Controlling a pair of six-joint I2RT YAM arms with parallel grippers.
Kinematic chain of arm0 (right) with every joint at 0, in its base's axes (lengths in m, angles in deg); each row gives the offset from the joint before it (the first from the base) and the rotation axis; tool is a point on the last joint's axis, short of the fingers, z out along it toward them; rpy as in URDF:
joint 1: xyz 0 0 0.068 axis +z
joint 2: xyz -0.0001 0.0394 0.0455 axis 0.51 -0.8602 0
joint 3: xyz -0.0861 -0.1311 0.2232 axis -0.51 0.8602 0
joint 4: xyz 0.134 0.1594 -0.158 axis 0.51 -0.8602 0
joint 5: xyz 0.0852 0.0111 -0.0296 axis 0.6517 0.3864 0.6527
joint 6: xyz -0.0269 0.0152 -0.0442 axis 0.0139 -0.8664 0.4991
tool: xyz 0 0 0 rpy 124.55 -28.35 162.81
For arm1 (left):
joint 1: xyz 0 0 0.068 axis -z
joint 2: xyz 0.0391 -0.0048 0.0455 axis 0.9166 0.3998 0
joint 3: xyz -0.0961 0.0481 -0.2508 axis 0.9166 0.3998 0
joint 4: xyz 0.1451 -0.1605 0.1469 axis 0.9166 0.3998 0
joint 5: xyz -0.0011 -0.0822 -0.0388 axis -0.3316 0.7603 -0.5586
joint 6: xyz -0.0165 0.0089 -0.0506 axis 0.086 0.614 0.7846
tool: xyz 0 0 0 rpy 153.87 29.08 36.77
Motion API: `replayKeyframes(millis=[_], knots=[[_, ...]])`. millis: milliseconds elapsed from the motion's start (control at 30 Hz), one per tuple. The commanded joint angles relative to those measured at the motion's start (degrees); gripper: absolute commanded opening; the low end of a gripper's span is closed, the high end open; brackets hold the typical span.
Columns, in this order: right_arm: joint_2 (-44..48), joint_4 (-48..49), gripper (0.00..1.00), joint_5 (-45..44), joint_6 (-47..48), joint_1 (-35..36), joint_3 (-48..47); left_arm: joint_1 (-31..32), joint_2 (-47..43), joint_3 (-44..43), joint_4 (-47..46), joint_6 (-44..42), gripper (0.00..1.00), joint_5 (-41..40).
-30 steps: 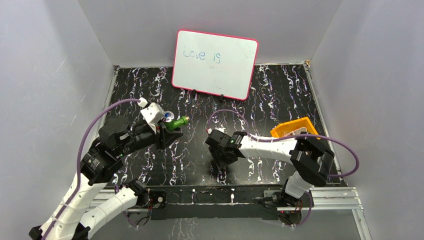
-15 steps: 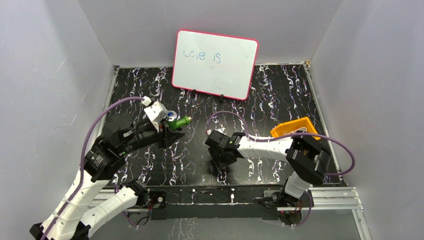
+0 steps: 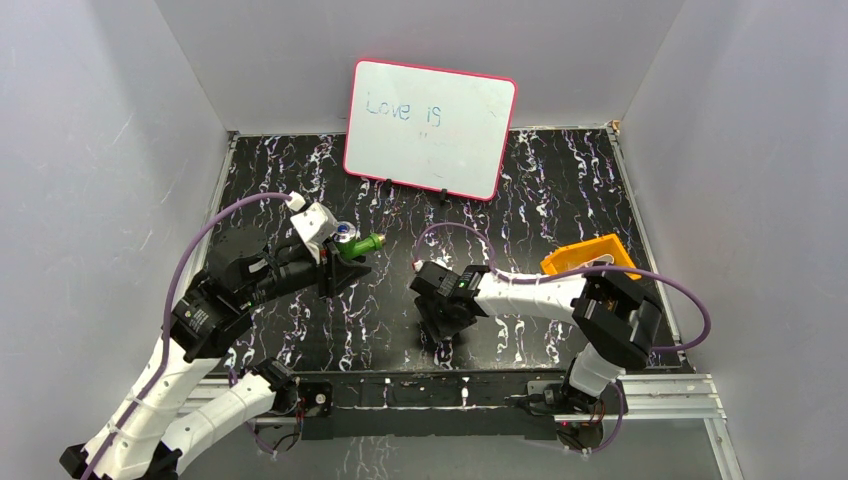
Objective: Install the water faucets
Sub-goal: Place the adaptor at the center of the board, then pick up the adaptor at the center of the board.
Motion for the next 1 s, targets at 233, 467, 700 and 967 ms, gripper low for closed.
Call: replayKeyframes(millis=[233,467,700,967], knots=[[2.8,-5.1,0.62,-2.6,-1.3,0.1,-3.3,0.1,-1.0,-1.4,-1.8,0.1,0.00,0.8],[2.3,-4.8,0.61,-1.5,-1.3,0.1,-4.1,0.0,-1.1,-1.2,-1.9,0.2,0.00,0.8],[0.9,-4.7,0.61,-1.3,-1.9,0.1,-3.7,0.1,-1.3,-1.3,-1.8,0.2,0.00,0.9],[-0.1,-3.9,0.60,-0.9,-2.3,0.1,-3.3,0.1,-1.3,-1.1,-1.7,0.3,0.00,1.1]])
